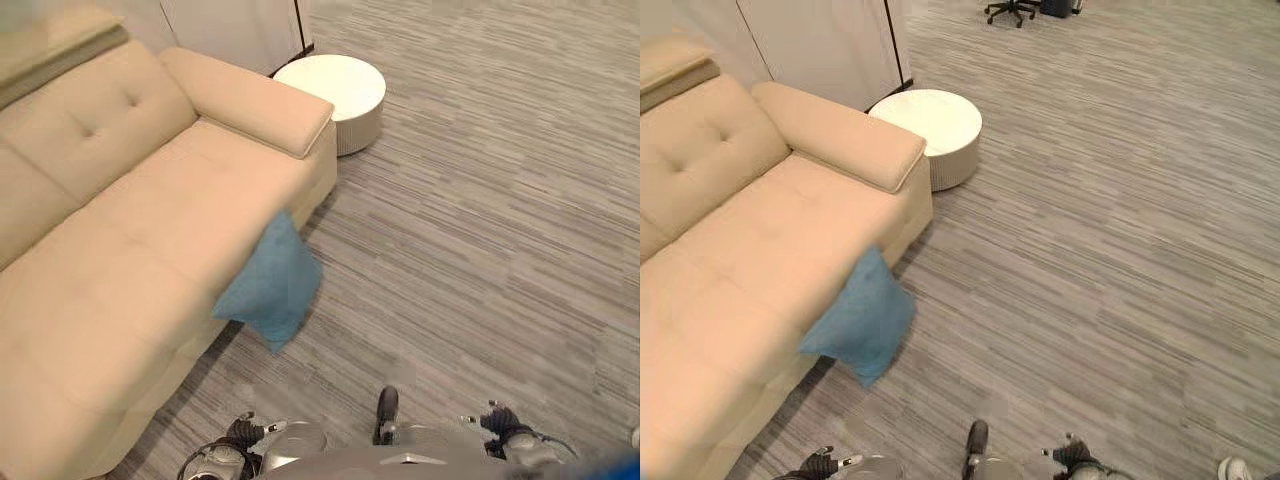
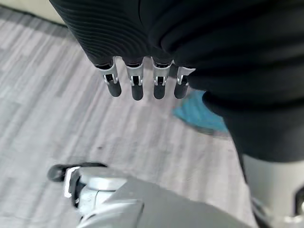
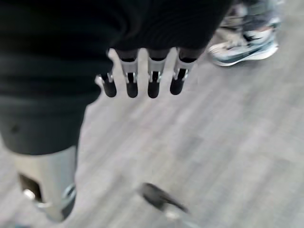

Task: Pick up all the scattered cushions and arrange them neatly on the sofa.

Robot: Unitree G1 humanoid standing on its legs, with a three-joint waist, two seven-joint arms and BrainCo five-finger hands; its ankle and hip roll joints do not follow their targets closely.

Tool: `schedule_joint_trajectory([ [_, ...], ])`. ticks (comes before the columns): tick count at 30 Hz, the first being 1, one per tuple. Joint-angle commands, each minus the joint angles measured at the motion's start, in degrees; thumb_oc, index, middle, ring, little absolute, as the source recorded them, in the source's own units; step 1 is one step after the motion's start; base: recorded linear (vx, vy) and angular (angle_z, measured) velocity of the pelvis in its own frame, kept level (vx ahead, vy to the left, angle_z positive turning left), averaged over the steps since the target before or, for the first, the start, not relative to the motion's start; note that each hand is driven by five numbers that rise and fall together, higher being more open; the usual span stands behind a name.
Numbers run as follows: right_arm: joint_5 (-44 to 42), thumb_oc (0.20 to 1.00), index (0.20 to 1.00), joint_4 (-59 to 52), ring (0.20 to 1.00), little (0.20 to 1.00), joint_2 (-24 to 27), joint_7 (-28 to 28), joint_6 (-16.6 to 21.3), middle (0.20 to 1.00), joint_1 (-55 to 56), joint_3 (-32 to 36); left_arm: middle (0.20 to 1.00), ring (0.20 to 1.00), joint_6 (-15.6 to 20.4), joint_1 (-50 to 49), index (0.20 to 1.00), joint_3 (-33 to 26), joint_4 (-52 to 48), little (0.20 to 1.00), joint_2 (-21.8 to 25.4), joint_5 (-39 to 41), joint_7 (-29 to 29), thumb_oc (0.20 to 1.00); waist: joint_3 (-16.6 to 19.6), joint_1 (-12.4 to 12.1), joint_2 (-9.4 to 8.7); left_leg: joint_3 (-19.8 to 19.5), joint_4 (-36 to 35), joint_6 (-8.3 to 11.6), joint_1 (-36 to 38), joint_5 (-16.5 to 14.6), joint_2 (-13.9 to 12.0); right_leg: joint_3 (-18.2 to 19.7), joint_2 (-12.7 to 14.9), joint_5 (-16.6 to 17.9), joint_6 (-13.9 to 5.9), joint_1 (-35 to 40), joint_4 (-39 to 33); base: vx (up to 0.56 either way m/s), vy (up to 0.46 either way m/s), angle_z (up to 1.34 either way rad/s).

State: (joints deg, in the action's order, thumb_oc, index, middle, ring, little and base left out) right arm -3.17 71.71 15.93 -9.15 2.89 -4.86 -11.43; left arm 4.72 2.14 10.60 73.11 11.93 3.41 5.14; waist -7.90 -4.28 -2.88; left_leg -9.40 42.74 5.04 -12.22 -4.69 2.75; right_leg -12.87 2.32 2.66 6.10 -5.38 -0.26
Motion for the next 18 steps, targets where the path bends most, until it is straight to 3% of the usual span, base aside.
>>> schedule_joint_trajectory([
  [1, -1.35, 1.000, 1.000, 0.51, 1.000, 1.000, 2.58, -0.92, 0.24, 1.000, 0.27, 0.05, 1.000, 1.000, 0.59, 1.73, 1.000, 2.53, -1.69, 1.000, 0.86, 0.10, -0.28, 1.000, -2.25, 0.36, -2.16, 7.78, -12.84, -3.32, -0.69, 0.73, -2.28, 0.34, 2.42, -2.02, -9.78, 3.77, -0.62, 0.31, -0.073, 0.64],
  [3, -1.46, 1.000, 1.000, 0.66, 1.000, 1.000, 2.68, -1.16, 0.49, 1.000, 0.56, 0.03, 1.000, 1.000, 0.57, 2.29, 1.000, 3.11, -1.87, 1.000, 0.70, -0.30, -0.23, 1.000, -2.11, 0.37, -2.34, 9.17, -20.66, -3.58, -1.50, -1.16, -2.34, -0.51, 2.23, -3.14, -10.45, 5.11, -1.81, 0.27, -0.012, 0.51],
  [4, -1.49, 1.000, 1.000, 0.93, 1.000, 1.000, 2.66, -1.10, 0.46, 1.000, 0.79, -0.01, 1.000, 1.000, 0.65, 2.40, 1.000, 3.34, -2.00, 1.000, 0.65, -0.31, -0.27, 1.000, -2.02, 0.38, -2.07, 9.67, -24.72, -3.31, -2.30, 0.28, -2.67, -0.89, 1.93, -3.84, -10.55, 5.66, -1.96, 0.31, 0.052, 0.21],
  [5, -1.41, 1.000, 1.000, 1.41, 1.000, 1.000, 2.56, -1.41, 0.36, 1.000, 1.35, 0.05, 1.000, 1.000, 0.73, 2.76, 1.000, 3.76, -2.42, 1.000, 0.77, -0.37, -0.19, 1.000, -2.08, 0.09, -0.88, 12.25, -32.04, -2.12, -4.69, 6.52, -4.70, -2.25, 0.56, -5.64, -10.45, 7.48, -2.29, 0.24, 0.047, 0.12],
  [6, -1.41, 1.000, 1.000, 1.41, 1.000, 1.000, 2.56, -1.41, 0.37, 1.000, 1.37, 0.05, 1.000, 1.000, 0.73, 2.74, 1.000, 3.78, -2.43, 1.000, 0.76, -0.37, -0.19, 1.000, -2.11, 0.15, -0.96, 12.22, -32.49, -2.07, -4.43, 6.79, -4.60, -2.31, 0.63, -5.68, -10.44, 7.55, -2.30, 0.24, 0.036, 0.14],
  [8, -1.00, 1.000, 1.000, 1.51, 1.000, 1.000, 2.12, -1.08, -0.02, 1.000, 2.34, 0.06, 1.000, 1.000, 0.68, 2.11, 1.000, 3.32, -2.97, 1.000, 1.02, -0.33, -0.19, 1.000, -2.05, -0.69, -0.69, 16.34, -35.36, -1.76, -4.69, 8.94, -6.69, -3.39, 0.23, -7.19, -10.37, 8.83, -1.17, 0.24, 0.090, 0.34],
  [10, -0.33, 1.000, 1.000, 1.58, 1.000, 1.000, 1.88, -0.82, 0.13, 1.000, 2.47, -0.26, 1.000, 1.000, 0.65, 1.63, 1.000, 2.82, -2.37, 1.000, 1.02, -0.24, -0.36, 1.000, -1.31, -1.58, -0.96, 13.56, -34.65, -2.48, -3.90, 8.29, -5.03, -3.39, 0.92, -7.80, -10.87, 9.44, 0.58, 0.30, 0.172, -0.05],
  [12, 0.70, 1.000, 1.000, 1.17, 1.000, 1.000, 1.49, -0.49, 0.16, 1.000, 2.25, -0.52, 1.000, 1.000, 0.41, 1.24, 1.000, 2.20, -1.52, 1.000, 1.29, -0.03, -0.43, 1.000, -0.57, -2.00, -1.41, 13.41, -34.47, -3.19, -2.76, 7.28, -4.50, -3.60, 2.01, -8.37, -11.28, 9.49, 3.80, 0.28, 0.168, -0.18],
  [14, 1.93, 1.000, 1.000, 0.57, 1.000, 1.000, 1.55, 0.35, 0.22, 1.000, 2.06, -0.85, 1.000, 1.000, 0.32, 0.97, 1.000, 1.67, -1.32, 1.000, 1.94, 0.11, -0.76, 1.000, 0.20, -3.13, -1.95, 12.62, -34.52, -5.31, 0.04, 4.89, -2.73, -4.43, 5.30, -7.27, -13.42, 7.83, 12.64, 0.25, 0.200, 0.10],
  [15, 2.15, 1.000, 1.000, 0.00, 1.000, 1.000, 1.72, 0.29, 0.11, 1.000, 1.55, -0.74, 1.000, 1.000, 0.25, 1.05, 1.000, 1.55, -1.48, 1.000, 2.28, 0.04, -0.63, 1.000, -0.15, -2.87, -1.61, 11.97, -34.76, -6.79, 2.05, 3.66, -1.80, -4.62, 7.37, -4.49, -14.75, 5.23, 20.46, 0.15, 0.164, 0.35],
  [16, 2.15, 1.000, 1.000, 0.00, 1.000, 1.000, 1.73, 0.30, 0.11, 1.000, 1.53, -0.73, 1.000, 1.000, 0.25, 1.07, 1.000, 1.55, -1.48, 1.000, 2.27, 0.04, -0.63, 1.000, 0.00, -2.82, -1.55, 11.91, -34.85, -6.79, 1.88, 3.81, -1.85, -4.69, 7.29, -4.34, -14.72, 5.10, 20.33, 0.25, 0.183, 0.75],
  [17, 1.71, 1.000, 1.000, -0.73, 1.000, 1.000, 1.92, 0.28, 0.52, 1.000, 1.15, -0.37, 1.000, 1.000, 0.52, 1.16, 1.000, 2.05, -2.19, 1.000, 2.70, 0.30, -0.66, 1.000, -0.47, -2.26, -0.45, 9.84, -34.93, -7.51, 4.16, 2.72, -1.18, -3.85, 8.28, -1.93, -14.73, 1.07, 26.81, 0.26, 0.043, 0.97],
  [18, 1.51, 1.000, 1.000, -0.72, 1.000, 1.000, 1.90, 0.19, 0.79, 1.000, 0.95, -0.26, 1.000, 1.000, 0.77, 1.51, 1.000, 2.56, -2.65, 1.000, 2.81, 0.33, -0.65, 1.000, -0.91, -1.88, -0.15, 7.30, -35.40, -7.01, 5.75, 2.38, -0.74, -3.58, 7.86, -3.67, -13.72, -0.15, 24.22, 0.31, 0.005, 1.17],
])
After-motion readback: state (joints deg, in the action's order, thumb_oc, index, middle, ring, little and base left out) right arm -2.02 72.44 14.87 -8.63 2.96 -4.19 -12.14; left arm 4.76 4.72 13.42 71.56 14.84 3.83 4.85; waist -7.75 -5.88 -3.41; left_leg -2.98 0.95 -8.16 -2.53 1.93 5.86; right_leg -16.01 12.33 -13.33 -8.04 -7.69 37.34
